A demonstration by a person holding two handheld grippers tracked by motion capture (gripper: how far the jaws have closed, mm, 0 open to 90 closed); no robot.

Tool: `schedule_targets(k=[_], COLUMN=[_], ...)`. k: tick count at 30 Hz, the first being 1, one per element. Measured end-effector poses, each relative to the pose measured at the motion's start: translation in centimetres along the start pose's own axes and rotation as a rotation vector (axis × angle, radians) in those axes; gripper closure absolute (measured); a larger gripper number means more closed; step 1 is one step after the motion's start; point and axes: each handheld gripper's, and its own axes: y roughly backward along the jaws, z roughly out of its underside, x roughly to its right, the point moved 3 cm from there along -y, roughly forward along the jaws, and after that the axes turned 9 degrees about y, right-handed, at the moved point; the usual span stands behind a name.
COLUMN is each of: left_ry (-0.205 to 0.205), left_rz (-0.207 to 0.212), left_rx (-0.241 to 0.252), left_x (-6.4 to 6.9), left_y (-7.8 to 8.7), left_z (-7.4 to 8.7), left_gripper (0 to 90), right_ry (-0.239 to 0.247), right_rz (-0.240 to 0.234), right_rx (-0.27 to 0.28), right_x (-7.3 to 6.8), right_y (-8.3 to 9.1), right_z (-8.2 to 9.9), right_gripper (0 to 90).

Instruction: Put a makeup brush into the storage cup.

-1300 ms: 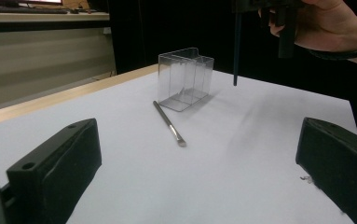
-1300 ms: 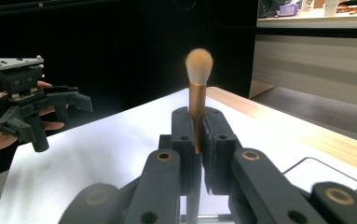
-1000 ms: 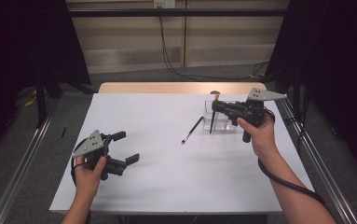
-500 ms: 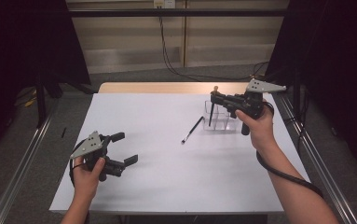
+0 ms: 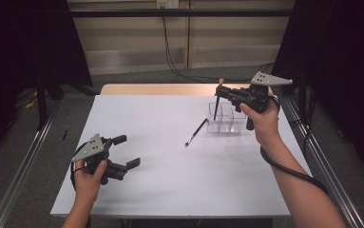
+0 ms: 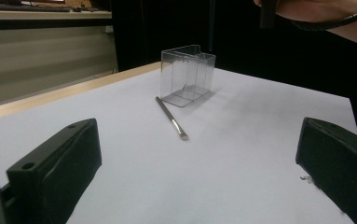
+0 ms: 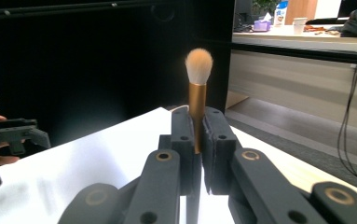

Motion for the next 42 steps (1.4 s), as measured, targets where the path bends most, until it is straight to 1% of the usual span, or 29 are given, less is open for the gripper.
schedule_targets(k=[9, 14, 19, 20, 22, 23, 24, 28, 34, 37, 42], left_ry=[-0.002, -0.005, -0.007, -0.001, -0.009, -0.004, -0.009, -0.007, -0.011, -0.011, -0.016], left_rz=[0.005, 0.004, 0.001, 0.003, 0.0, 0.005, 0.004, 0.007, 0.009, 0.009, 0.006], left_rx=[-0.002, -0.009, -0.009, -0.007, -0.012, -0.01, -0.012, -0.012, -0.016, -0.015, -0.012], left_x=[0.1, 0.1, 0.1, 0.1, 0.1, 0.2, 0.1, 0.2, 0.2, 0.3, 0.3], left_y=[-0.1, -0.1, -0.2, -0.2, -0.1, -0.2, -0.2, -0.2, -0.2, -0.2, -0.2], left_z=[0.1, 0.2, 0.2, 0.2, 0.3, 0.3, 0.2, 0.2, 0.3, 0.3, 0.3], left_gripper=[0.0, 0.0, 0.0, 0.0, 0.0, 0.0, 0.0, 0.0, 0.0, 0.0, 0.0], right_ry=[0.01, 0.004, 0.012, 0.016, 0.02, 0.023, 0.021, 0.021, 0.019, 0.006, 0.01], right_rz=[0.033, 0.043, 0.054, 0.058, 0.064, 0.068, 0.072, 0.082, 0.098, 0.104, 0.114], right_rx=[0.003, 0.01, 0.006, 0.003, -0.004, -0.006, -0.005, -0.012, -0.008, -0.001, -0.008], right_x=[0.7, 1.0, 1.2, 1.3, 1.4, 1.5, 1.6, 1.8, 2.2, 2.3, 2.4], right_y=[-0.4, -0.6, -0.8, -0.7, -0.7, -0.7, -0.7, -0.7, -0.9, -1.0, -1.1], right_z=[-0.5, -0.5, -0.5, -0.5, -0.5, -0.5, -0.5, -0.4, -0.1, 0.0, 0.2], right_gripper=[84.3, 84.3, 84.3, 84.3, 84.3, 84.3, 84.3, 84.2, 84.2, 84.2, 84.2])
